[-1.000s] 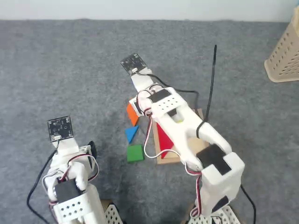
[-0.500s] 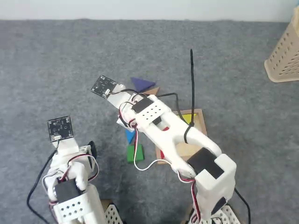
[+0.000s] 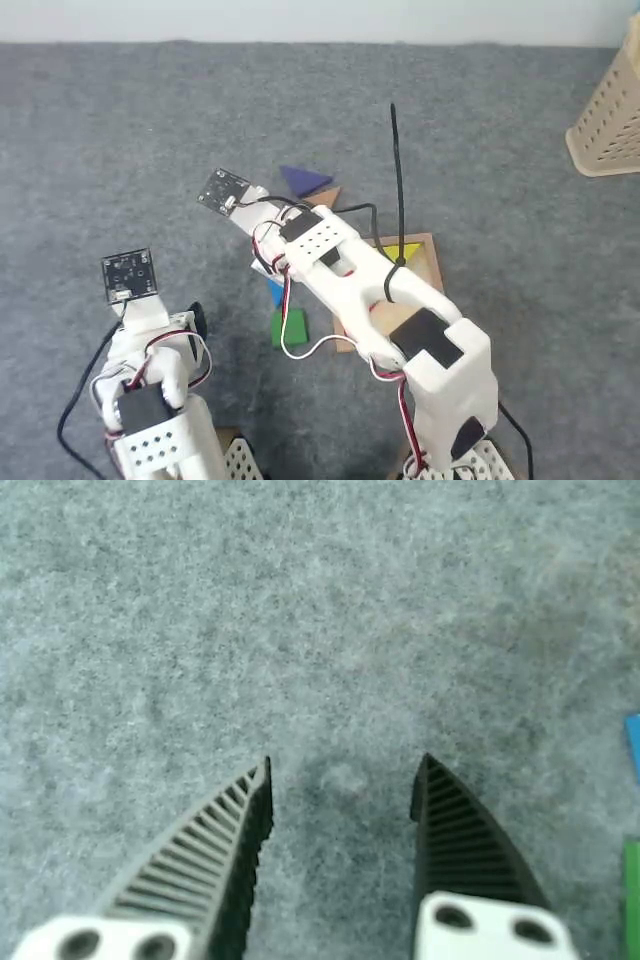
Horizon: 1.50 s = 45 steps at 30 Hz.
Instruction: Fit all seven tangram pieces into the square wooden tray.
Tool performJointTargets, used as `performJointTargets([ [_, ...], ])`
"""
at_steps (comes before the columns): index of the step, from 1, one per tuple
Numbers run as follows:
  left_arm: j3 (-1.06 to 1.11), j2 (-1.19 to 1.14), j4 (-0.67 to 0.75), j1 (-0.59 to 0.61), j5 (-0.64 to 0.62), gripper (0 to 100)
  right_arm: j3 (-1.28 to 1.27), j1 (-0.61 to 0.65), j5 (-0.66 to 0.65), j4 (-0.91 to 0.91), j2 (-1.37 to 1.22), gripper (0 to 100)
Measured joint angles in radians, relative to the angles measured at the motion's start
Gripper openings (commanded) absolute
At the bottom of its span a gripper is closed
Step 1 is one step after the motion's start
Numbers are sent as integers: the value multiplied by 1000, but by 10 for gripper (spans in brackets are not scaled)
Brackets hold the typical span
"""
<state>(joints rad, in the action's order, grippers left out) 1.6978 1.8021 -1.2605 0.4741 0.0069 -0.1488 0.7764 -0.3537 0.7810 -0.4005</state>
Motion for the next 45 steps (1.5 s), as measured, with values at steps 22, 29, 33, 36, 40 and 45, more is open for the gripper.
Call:
performJointTargets([
  [22,0,0,0,0,0,216,3,-112,78,126,94,18],
  [29,0,0,0,0,0,216,3,-109,81,114,118,218],
  [33,0,0,0,0,0,216,3,-97,81,74,60,227],
  [36,0,0,0,0,0,216,3,-84,81,37,23,227],
  [40,0,0,0,0,0,216,3,-87,81,0,-12,226],
  [45,0,0,0,0,0,216,3,-86,81,-9,-23,137],
])
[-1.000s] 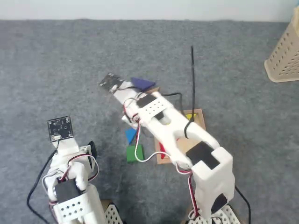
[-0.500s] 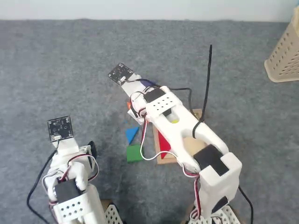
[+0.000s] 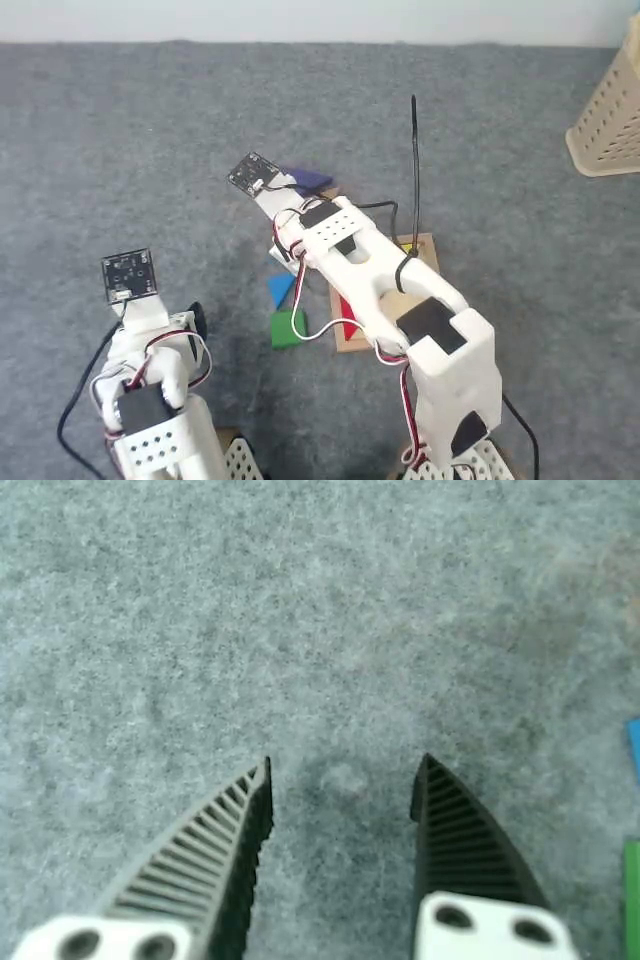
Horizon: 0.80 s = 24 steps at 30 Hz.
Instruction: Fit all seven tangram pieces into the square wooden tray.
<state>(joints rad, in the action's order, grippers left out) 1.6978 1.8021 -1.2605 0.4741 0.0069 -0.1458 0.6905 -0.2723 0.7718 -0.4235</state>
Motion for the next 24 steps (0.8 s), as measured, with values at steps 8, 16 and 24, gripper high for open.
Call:
performJointTargets([
  [8,0,0,0,0,0,216,0,-9,0,0,0,7],
  [16,0,0,0,0,0,216,-2,-49,0,106,112,7],
  [24,0,0,0,0,0,216,-23,-84,0,272,284,7],
])
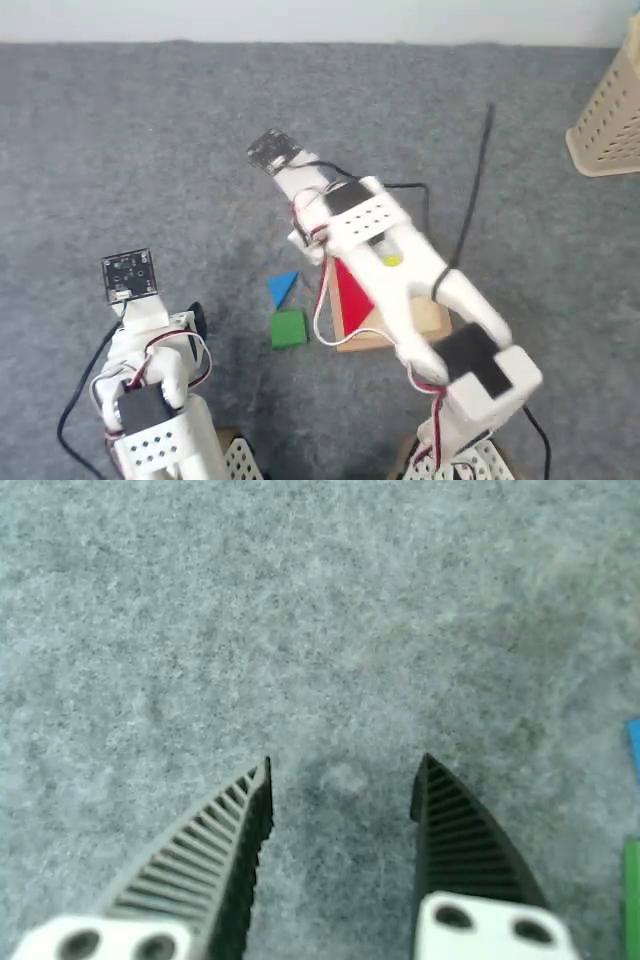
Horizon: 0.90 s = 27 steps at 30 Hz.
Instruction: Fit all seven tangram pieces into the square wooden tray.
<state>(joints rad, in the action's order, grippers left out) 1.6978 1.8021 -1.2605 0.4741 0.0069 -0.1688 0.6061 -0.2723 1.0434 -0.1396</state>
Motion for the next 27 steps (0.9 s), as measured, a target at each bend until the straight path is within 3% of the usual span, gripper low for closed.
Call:
performJointTargets([
  [10,0,0,0,0,0,216,-160,-270,0,244,364,7],
  [20,0,0,0,0,0,216,-770,-276,0,-18,661,7],
  [27,0,0,0,0,0,216,-919,-278,-26,-118,701,7],
])
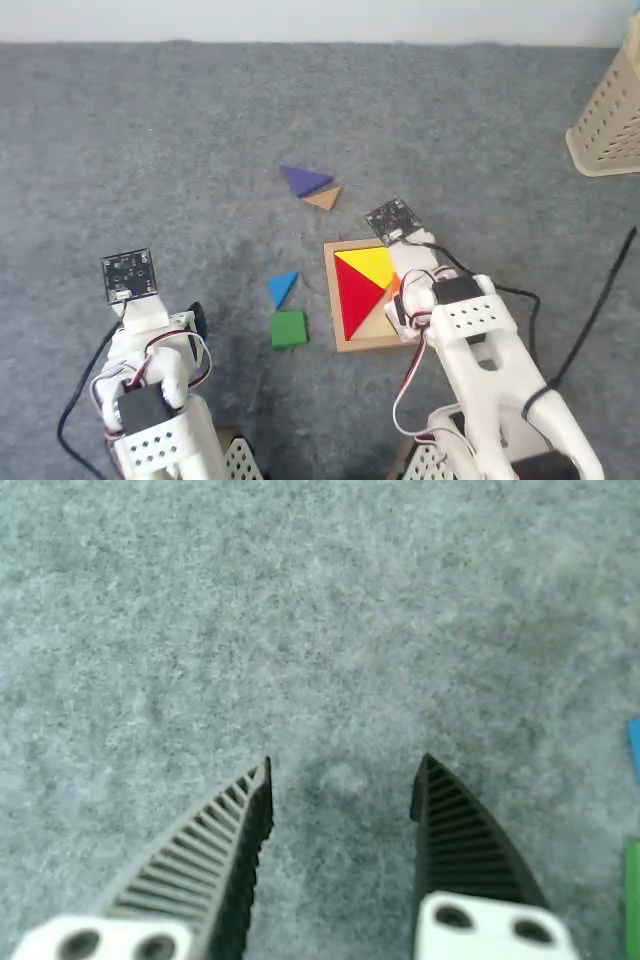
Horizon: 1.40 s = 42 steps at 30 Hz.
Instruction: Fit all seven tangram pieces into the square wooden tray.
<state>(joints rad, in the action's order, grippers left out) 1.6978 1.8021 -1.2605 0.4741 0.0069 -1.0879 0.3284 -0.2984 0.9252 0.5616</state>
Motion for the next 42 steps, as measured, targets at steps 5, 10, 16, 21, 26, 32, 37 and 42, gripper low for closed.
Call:
performJointTargets([
  [5,0,0,0,0,0,216,0,2,-199,-9,11,9],
  [10,0,0,0,0,0,216,0,8,-457,-5,11,9],
  [16,0,0,0,0,0,216,0,69,-864,86,12,9],
  [21,0,0,0,0,0,216,8,127,-927,94,12,9],
  [26,0,0,0,0,0,216,38,175,-927,94,12,9],
  [32,0,0,0,0,0,216,81,178,-845,94,12,9],
  [37,0,0,0,0,0,216,81,181,-835,94,12,7],
  [42,0,0,0,0,0,216,81,181,-724,74,12,8],
])
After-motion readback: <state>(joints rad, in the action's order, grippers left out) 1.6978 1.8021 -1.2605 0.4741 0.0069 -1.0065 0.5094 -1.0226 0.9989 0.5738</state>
